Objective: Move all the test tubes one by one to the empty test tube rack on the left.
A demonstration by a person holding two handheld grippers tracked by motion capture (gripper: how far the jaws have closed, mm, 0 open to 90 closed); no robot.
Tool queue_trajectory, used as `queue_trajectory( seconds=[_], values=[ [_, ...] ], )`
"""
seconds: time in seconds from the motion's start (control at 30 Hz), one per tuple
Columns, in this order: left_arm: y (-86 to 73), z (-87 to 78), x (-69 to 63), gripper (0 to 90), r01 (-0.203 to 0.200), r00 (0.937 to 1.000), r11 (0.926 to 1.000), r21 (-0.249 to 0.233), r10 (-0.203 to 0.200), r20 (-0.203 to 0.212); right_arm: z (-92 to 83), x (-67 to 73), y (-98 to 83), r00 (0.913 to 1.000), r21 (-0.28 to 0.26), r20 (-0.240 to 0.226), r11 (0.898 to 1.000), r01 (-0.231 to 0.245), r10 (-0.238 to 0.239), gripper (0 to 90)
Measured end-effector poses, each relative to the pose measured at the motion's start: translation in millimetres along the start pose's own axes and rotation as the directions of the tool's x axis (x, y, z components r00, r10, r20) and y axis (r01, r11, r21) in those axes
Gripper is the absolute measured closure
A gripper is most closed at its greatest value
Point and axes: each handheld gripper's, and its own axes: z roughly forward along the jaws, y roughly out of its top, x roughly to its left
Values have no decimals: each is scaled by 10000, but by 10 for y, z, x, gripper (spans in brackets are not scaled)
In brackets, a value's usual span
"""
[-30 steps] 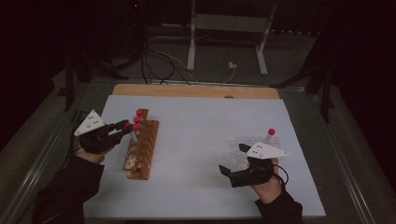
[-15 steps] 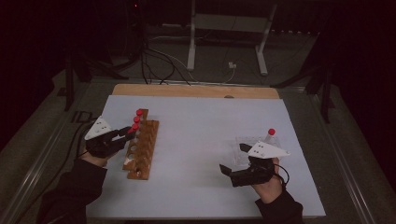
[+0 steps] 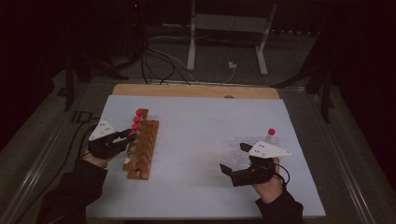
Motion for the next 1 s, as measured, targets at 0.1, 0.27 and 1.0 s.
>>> queue_trajectory(
  seconds=[0.1, 0.27, 1.0],
  values=[
    [23, -33, -5, 560, -55, 9999, 10000, -71, 56, 136, -16, -7, 9, 10000, -62, -14, 10000, 0, 0, 0],
    [88, -109, -32, 280, 119, 9989, 9997, -235, -109, 450, -40, -34, 11, 10000, -89, 62, 10000, -31, 31, 0],
    [327, -142, -507, 14, -412, 9742, 9932, -1086, 641, 2163, -421, -628, -3, 9593, -692, 2754, 9966, -457, 631, 0]
  ],
)
